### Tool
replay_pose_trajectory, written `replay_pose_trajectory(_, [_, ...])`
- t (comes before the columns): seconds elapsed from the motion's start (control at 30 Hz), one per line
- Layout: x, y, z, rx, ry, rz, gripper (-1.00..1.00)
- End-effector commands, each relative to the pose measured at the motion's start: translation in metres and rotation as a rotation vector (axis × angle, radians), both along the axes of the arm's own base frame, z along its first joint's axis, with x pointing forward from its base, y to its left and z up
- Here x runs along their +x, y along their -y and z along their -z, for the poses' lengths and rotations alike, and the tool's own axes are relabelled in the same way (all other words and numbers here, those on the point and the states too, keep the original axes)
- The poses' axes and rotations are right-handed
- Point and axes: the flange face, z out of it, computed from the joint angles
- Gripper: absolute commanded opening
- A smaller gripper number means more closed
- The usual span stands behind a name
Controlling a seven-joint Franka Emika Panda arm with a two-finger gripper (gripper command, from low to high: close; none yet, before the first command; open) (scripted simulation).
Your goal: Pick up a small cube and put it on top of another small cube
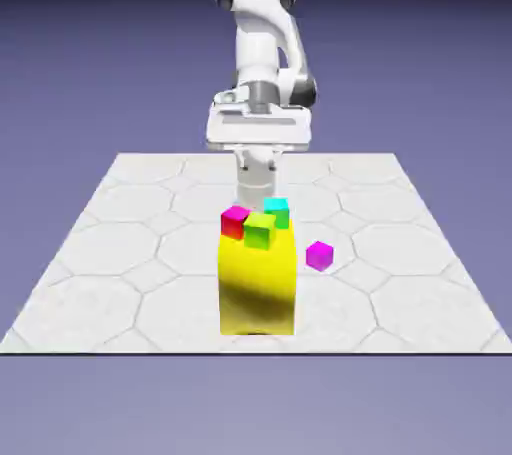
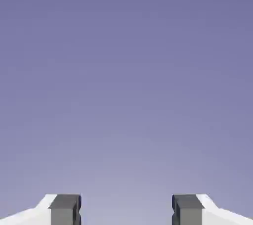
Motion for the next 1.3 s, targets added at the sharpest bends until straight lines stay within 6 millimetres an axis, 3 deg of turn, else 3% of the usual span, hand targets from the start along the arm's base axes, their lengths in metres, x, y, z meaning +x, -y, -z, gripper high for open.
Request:
replay_pose_trajectory(0.0, [-0.001, -0.006, 0.009, -0.030, -0.022, -0.057, 0.00])
replay_pose_trajectory(0.23, [-0.014, -0.052, 0.070, -0.237, -0.156, -0.480, 0.00])
replay_pose_trajectory(0.47, [-0.043, -0.096, 0.129, -0.438, -0.255, -0.935, 0.00])
replay_pose_trajectory(0.77, [-0.099, -0.138, 0.199, -0.677, -0.334, -1.555, 0.00])
replay_pose_trajectory(1.03, [-0.160, -0.154, 0.249, -0.860, -0.359, -2.129, 0.00])
replay_pose_trajectory(1.27, [-0.154, -0.153, 0.260, -0.902, -0.364, -2.123, 0.00])
